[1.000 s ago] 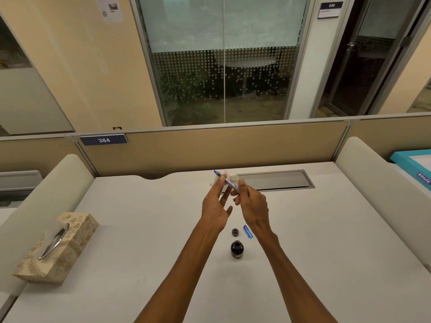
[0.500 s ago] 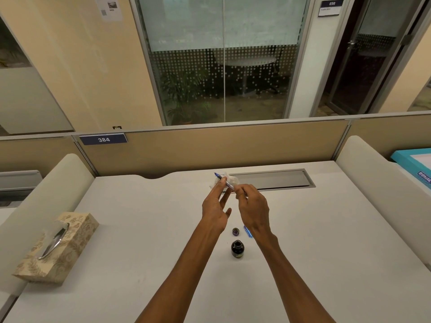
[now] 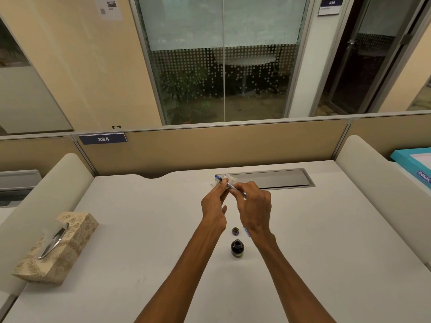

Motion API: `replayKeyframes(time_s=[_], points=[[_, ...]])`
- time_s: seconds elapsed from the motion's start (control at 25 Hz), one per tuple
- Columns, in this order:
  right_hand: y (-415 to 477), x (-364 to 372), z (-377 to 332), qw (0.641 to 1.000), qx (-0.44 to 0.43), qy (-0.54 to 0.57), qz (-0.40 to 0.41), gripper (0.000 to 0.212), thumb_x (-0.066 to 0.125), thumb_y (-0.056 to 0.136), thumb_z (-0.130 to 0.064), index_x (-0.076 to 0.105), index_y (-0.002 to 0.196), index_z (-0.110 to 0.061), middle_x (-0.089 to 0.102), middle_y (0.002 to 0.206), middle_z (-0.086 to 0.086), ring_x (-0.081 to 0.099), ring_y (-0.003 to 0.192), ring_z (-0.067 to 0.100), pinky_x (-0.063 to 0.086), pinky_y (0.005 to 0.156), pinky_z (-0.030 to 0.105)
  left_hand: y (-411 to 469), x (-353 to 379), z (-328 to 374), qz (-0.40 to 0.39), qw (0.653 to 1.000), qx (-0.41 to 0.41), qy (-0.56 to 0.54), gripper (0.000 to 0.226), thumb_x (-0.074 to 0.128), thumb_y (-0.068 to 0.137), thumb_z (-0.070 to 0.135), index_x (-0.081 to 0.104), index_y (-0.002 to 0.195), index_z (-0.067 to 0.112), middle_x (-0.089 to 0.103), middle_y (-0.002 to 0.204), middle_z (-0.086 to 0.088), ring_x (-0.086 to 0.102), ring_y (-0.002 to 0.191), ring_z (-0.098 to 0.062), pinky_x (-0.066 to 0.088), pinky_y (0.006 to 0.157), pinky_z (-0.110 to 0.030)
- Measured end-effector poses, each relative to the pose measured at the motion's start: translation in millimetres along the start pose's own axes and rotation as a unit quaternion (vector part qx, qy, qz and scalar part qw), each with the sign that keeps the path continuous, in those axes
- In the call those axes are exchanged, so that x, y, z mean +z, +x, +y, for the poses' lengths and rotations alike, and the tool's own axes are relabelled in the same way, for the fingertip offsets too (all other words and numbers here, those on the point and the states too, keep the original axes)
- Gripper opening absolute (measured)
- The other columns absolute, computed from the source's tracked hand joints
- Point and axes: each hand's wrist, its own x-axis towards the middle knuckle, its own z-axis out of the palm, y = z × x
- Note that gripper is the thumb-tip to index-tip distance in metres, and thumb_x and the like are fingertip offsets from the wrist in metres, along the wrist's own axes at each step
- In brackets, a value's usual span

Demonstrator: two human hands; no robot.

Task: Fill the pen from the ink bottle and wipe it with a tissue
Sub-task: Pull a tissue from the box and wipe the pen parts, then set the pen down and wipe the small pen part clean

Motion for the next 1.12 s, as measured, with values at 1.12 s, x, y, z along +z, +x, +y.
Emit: replayKeyframes(time_s=[1.12], points=[[-95.8, 26.2, 114.6, 0.873, 0.409, -0.012, -0.265, 0.01, 0.076, 0.077, -0.02, 0.075, 0.086, -0.017, 0.074, 0.087, 0.008, 0.067, 0.086, 0.028, 0.039, 0.068, 0.026, 7.3, -24.5, -31.2, 0.068, 0.996, 0.032, 0.04, 0.015, 0.074, 0.089, 0.022, 0.072, 0.103, 0.018, 0.072, 0.112, -0.004, 0.069, 0.102, -0.016, 0.045, 0.091, -0.034]])
